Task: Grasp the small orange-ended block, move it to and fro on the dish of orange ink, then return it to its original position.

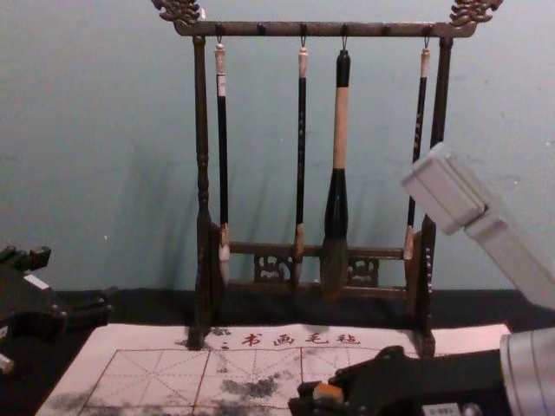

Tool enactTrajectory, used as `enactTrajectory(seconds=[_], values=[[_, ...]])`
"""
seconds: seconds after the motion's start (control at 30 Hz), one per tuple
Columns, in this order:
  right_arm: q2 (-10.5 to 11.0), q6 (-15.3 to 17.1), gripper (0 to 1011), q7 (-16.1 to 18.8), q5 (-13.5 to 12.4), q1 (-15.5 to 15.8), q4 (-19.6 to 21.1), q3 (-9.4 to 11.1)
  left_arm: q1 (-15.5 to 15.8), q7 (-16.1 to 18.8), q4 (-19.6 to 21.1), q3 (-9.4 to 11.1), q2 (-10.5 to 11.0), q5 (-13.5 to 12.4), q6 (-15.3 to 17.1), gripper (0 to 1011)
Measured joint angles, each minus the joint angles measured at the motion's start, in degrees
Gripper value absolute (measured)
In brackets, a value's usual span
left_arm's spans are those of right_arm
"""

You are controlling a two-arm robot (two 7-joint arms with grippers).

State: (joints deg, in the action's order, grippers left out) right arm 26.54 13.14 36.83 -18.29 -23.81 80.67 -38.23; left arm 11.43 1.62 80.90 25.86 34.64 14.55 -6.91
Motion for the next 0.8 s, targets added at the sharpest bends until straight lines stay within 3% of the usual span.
enactTrajectory(seconds=[0.47, 0.8], values=[[-1.1, 0.0, 111, 0.4, -0.3, -0.7, -0.6, -1.2, 0.0, 0.0, 0.0, 0.0, 0.0, 0.0, 0.0, 1001], [-3.2, -0.1, 111, 0.2, -0.1, -2.3, -3.1, -2.1, 0.0, 0.0, 0.0, 0.0, 0.0, 0.0, 0.0, 1001]])
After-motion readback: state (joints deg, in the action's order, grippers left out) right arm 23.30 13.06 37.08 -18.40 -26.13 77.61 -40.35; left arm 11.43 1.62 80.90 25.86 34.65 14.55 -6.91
